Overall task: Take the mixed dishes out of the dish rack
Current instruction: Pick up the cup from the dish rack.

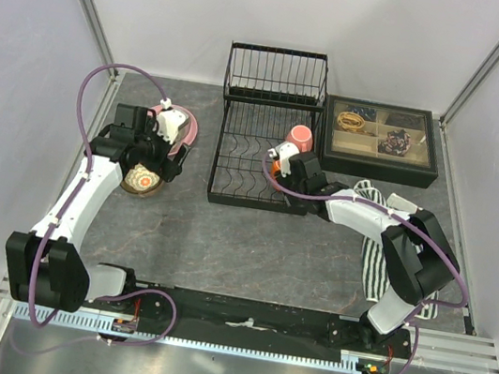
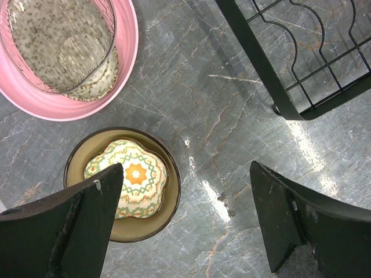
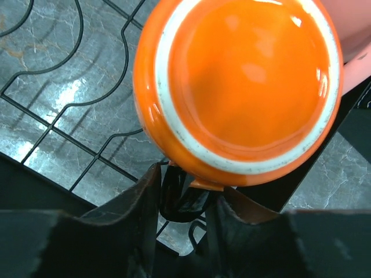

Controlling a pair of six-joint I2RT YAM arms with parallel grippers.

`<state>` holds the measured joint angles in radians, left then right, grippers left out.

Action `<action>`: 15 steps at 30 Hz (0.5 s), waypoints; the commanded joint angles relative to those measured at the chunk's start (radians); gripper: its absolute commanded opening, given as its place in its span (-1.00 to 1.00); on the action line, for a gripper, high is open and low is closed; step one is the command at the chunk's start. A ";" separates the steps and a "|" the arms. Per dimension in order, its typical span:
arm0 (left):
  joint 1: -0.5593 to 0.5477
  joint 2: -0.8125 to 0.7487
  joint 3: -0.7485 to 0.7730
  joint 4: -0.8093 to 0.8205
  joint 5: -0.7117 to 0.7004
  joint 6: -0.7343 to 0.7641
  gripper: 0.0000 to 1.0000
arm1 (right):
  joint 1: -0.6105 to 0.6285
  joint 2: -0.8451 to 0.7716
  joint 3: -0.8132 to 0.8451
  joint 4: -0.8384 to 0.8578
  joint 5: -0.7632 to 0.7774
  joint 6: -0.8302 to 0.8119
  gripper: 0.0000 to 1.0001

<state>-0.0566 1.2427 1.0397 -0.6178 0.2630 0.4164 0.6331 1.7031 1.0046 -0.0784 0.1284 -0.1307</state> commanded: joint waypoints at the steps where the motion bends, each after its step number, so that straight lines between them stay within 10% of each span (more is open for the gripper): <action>1: 0.001 -0.026 -0.013 0.038 -0.004 -0.002 0.92 | 0.000 0.012 -0.008 0.057 -0.019 -0.007 -0.23; 15: 0.001 -0.026 -0.033 0.053 -0.001 -0.010 0.92 | -0.006 -0.005 -0.044 0.069 -0.046 0.003 -0.80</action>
<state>-0.0566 1.2415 1.0065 -0.6025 0.2630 0.4164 0.6243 1.7031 0.9878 -0.0109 0.1249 -0.1276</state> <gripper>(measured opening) 0.960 0.247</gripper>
